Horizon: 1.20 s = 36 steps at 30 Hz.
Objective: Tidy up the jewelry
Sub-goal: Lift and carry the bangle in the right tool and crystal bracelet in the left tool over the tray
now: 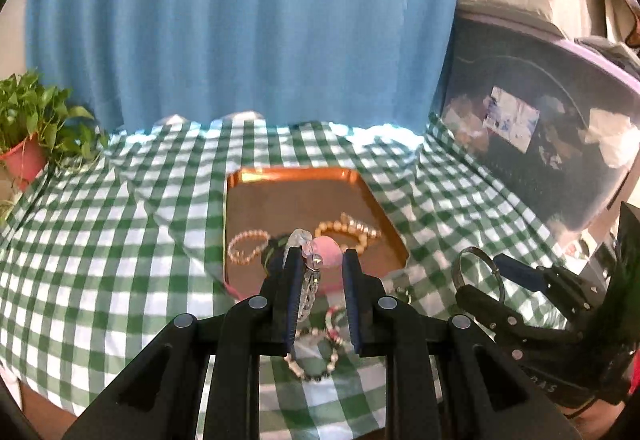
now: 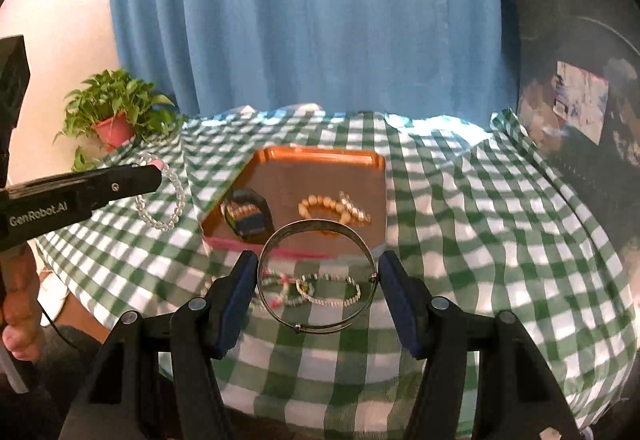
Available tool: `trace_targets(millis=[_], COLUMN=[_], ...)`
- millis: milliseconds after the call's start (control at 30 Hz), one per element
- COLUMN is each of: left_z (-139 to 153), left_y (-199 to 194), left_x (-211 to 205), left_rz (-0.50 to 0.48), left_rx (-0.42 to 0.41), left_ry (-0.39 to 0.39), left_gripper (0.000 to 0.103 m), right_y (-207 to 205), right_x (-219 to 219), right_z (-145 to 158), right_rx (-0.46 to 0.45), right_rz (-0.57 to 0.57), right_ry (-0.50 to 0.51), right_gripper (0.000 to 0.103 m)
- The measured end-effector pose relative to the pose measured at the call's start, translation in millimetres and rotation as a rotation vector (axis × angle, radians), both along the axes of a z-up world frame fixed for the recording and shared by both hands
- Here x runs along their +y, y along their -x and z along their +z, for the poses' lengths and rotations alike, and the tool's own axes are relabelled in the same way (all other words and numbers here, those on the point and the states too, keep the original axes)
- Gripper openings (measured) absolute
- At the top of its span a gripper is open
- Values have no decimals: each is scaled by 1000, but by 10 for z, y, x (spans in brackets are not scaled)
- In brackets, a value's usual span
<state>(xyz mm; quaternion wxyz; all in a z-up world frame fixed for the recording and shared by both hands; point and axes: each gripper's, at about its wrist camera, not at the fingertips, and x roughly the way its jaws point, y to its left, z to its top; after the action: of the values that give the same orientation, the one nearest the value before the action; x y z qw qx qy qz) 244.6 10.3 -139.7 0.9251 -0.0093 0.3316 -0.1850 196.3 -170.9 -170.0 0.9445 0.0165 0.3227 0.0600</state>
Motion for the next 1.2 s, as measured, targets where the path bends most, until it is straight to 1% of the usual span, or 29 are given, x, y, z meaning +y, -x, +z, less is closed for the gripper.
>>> trace_targets(millis=[67, 200, 300, 400, 467, 500, 567, 600, 667, 733, 833, 933, 1000, 1067, 1133, 1200], left_z=[70, 200, 305, 442, 544, 606, 710, 756, 812, 817, 738, 496, 264, 50, -171, -336], left_y=[-41, -126, -178, -227, -262, -289, -320, -343, -406, -504, -679, -866, -993, -1129, -1285, -1400], left_x=[-5, -19, -46, -59, -53, -32, 24, 36, 14, -4, -5, 46, 95, 134, 143, 157], left_rz=[-1, -9, -12, -22, -27, -38, -80, -88, -83, -80, -62, -29, -7, 7, 12, 12], left_rx=[-16, -54, -97, -151, -185, -203, -242, -262, -292, -297, -283, -234, -186, -137, -91, -63], left_ry=[-7, -13, -21, -19, -5, 20, 95, 112, 97, 99, 106, 132, 148, 158, 145, 132], left_gripper=[21, 21, 21, 21, 21, 21, 21, 21, 21, 21, 21, 21, 21, 21, 21, 21], right_y=[-61, -170, -271, -393, -492, -551, -659, -722, -828, -914, -1050, -1175, -1263, -1368, -1480, -1572], right_x=[-22, -12, -9, -4, -38, -70, -113, -131, -145, -129, -74, -46, -52, -91, -130, -140], right_z=[110, 270, 375, 479, 545, 580, 632, 654, 676, 677, 647, 548, 426, 231, -8, -210], right_rx=[-12, -37, -59, -89, -109, -116, -124, -129, -135, -135, -140, -140, -129, -98, -53, -16], right_rz=[4, 13, 25, 41, 36, 35, 33, 34, 36, 47, 67, 81, 85, 91, 95, 106], right_ry=[-12, -4, 0, 32, 53, 48, 33, 24, 12, 7, 11, 9, 5, -23, -57, -66], right_gripper=[58, 58, 58, 58, 58, 58, 58, 58, 58, 58, 58, 58, 58, 58, 58, 58])
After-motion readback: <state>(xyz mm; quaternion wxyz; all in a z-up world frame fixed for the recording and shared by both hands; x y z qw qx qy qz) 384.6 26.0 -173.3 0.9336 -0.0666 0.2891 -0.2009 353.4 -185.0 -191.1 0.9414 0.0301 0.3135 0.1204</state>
